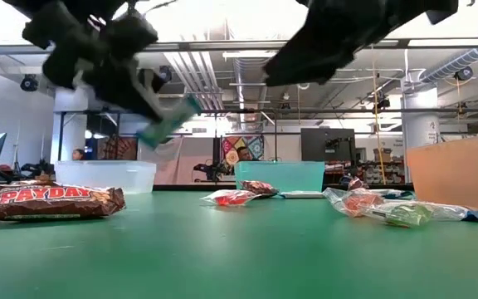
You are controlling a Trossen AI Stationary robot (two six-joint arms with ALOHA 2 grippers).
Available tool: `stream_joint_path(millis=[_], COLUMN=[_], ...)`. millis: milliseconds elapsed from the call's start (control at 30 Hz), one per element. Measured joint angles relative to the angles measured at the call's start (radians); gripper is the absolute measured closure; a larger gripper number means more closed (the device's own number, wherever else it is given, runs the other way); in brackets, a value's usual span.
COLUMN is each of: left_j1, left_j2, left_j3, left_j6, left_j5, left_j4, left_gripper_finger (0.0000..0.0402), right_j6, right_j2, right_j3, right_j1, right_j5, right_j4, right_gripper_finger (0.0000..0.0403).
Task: Sort candy by brand, put in halloween buckets
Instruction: Put the white chocolate into the light blue bin
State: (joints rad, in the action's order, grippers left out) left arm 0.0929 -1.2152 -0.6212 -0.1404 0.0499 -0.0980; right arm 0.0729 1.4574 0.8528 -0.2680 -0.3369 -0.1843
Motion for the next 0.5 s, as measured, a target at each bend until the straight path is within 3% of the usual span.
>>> stream_joint_path(millis=[133,500], left_j1=[0.0,0.0], left_j2=[0.006,-0.025], left_j3=[0.0,-0.001], left_j6=[0.045,0.064], left_j5=[-0.065,-0.069], left_j4=[0.102,0.175], left_gripper_finger=[0.0389,0.0389], right_j6=[-0.15,-0.256], right_j2=[0.08,0.21], right_j3=[0.049,0.236], right_j1=[0.001,0.043], right_j5=[-0.083,-0.041], right_j4=[-0.077,-0.014], right_gripper_finger=[0.0183,0.0185])
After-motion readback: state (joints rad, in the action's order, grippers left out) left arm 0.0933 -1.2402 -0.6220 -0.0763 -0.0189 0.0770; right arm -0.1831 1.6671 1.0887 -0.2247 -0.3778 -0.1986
